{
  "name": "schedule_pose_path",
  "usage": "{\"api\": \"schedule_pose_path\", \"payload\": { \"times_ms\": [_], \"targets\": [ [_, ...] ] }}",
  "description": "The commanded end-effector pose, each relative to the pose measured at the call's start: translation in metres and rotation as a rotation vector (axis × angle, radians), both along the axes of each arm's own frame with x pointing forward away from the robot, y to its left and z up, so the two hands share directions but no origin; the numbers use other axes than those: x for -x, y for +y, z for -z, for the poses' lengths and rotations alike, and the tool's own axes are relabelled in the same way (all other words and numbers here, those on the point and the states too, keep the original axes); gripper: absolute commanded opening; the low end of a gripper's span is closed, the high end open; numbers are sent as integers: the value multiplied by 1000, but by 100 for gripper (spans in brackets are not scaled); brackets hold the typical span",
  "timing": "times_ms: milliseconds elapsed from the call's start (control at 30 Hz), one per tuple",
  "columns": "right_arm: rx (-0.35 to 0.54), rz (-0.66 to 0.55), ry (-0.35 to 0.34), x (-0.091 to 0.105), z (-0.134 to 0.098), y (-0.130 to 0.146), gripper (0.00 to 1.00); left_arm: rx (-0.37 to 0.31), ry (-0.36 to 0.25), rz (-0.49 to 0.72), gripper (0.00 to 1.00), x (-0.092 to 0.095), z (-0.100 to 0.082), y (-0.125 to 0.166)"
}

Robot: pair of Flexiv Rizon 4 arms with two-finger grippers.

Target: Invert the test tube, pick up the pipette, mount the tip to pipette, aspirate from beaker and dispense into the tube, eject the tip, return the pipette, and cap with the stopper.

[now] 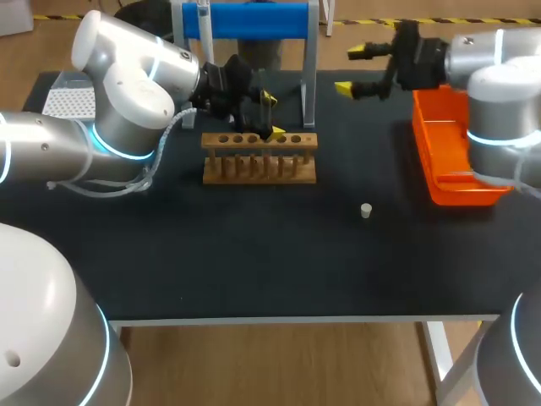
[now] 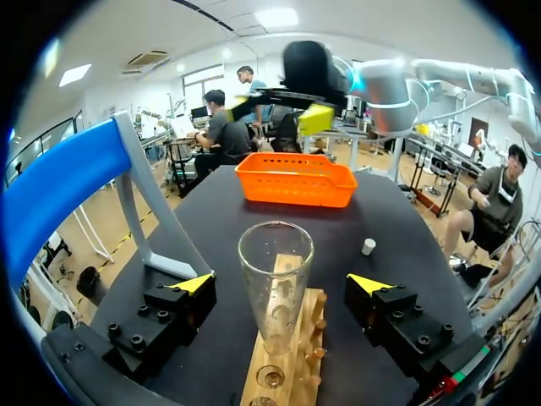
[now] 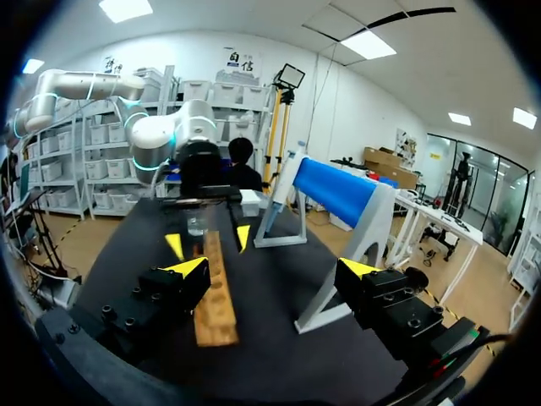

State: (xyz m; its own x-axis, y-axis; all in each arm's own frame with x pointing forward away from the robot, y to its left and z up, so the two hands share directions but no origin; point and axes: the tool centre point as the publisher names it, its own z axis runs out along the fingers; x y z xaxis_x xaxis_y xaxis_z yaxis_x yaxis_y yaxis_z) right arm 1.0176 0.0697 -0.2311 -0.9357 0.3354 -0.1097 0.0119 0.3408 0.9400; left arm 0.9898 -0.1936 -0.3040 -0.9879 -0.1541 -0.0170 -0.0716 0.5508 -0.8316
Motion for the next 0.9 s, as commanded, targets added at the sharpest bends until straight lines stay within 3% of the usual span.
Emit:
{"api": "schedule_pose_path", "payload": {
  "times_ms": [33, 433, 900],
  "targets": [
    [4, 19, 5, 56, -7, -60, 100, 0, 0, 0, 100, 0, 0, 0],
    [53, 61, 24, 116, 20, -93, 100, 0, 0, 0, 100, 0, 0, 0],
    [122, 161, 103, 176, 73, -108, 100, 0, 0, 0, 100, 0, 0, 0]
  ]
}}
